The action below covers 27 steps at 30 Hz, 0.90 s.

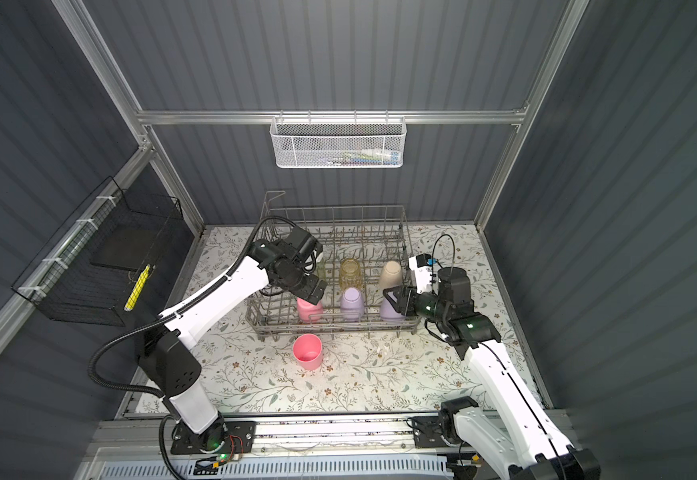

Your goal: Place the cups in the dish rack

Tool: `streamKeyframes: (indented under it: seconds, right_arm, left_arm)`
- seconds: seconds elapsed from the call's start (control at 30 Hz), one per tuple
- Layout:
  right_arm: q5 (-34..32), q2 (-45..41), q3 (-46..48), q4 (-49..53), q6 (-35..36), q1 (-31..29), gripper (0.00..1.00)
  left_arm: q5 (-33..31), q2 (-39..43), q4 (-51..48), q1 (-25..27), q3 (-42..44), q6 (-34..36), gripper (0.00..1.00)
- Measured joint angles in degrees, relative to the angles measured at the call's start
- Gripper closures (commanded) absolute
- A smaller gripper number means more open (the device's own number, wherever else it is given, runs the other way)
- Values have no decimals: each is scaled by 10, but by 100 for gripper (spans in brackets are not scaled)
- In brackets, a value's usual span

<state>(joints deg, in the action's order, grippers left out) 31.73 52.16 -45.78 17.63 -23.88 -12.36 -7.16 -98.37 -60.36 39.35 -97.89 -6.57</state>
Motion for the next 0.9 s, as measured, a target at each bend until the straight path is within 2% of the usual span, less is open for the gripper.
streamKeyframes:
  seconds: [0.13, 0.2, 0.43, 0.7, 0.9]
  right_arm:
    - [-8, -30, -22, 23, 24, -14, 56]
    - [-29, -47, -45, 45, 52, -54, 55]
    - [-143, -46, -120, 92, 166, -304, 54]
    - [-256, 92, -139, 125, 255, -488, 53]
    - [-276, 196, -167, 132, 290, -535, 53]
  left_arm:
    - [-21, 35, 13, 0, -6, -12, 0]
    - [-38, 52, 27, 0, -5, -19, 0]
    - [-117, 154, 108, 0, 30, -45, 0]
    - [-210, 264, 180, 0, 80, -60, 0]
    - [-252, 298, 201, 0, 117, -62, 0]
